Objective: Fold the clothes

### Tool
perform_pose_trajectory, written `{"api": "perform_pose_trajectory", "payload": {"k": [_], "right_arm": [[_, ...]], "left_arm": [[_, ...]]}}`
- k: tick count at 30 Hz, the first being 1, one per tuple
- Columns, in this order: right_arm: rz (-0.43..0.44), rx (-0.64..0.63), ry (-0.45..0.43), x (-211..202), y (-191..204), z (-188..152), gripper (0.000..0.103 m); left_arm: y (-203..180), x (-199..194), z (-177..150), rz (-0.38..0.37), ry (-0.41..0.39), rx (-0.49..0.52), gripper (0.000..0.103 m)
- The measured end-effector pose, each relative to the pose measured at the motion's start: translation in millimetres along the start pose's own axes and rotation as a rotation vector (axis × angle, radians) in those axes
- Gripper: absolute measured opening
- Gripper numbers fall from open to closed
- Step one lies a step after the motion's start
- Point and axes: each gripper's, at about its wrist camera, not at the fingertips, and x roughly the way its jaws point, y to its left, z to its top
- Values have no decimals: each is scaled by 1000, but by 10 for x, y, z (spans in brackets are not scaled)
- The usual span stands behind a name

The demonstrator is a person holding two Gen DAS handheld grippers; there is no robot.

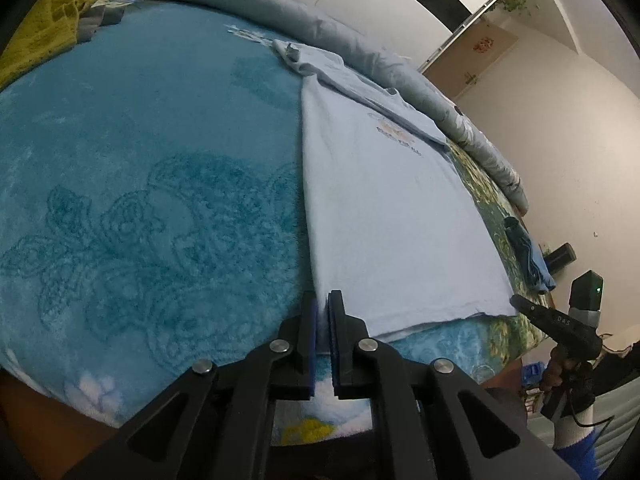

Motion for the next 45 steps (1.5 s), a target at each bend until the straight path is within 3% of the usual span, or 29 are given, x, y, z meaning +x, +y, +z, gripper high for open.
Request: {"api": "perform_pose_trajectory", "payload": {"k": [4, 6, 8, 10, 12, 14, 16, 22, 25, 28, 31, 40, 45], "right_arm": [[-21, 8, -1, 1, -53, -14, 25], [-18, 12, -9, 9, -68, -27, 25], [-18, 11, -17, 14, -65, -38, 26], [-14, 10, -21, 20, -50, -52, 27], [6, 15, -14, 24, -36, -75, 28], [26, 21, -5, 28, -27, -96, 22], [47, 22, 4, 26, -32, -107, 10], [274, 96, -94, -222, -122, 87, 9], [355, 132, -150, -288, -171, 329, 9], [400, 154, -192, -276, -150, 604, 9], [388, 159, -224, -140, -74, 1050, 9], [326, 205, -270, 512, 37, 2316, 9], [278, 201, -252, 969, 83, 2931, 9]], "left_arm": [[-50, 40, -8, 32, -1, -10, 11], [-110, 41, -23, 42, -8, 12, 19], [-181, 45, -38, 39, -11, 33, 37], [-263, 55, -55, 68, -13, 59, 40], [-317, 62, -66, 100, -15, 76, 39], [-292, 36, -47, 90, -15, 53, 6], [-215, -24, -1, 29, -15, 0, 5], [-29, -237, 239, -186, -56, -142, 4], [9, -337, 515, -294, -106, -179, 4], [-39, -328, 915, -313, -139, -144, 4], [-50, -209, 1385, -320, -154, -139, 4], [163, 522, 2733, -256, -129, -192, 5], [229, 940, 3265, -200, -115, -207, 5]]}}
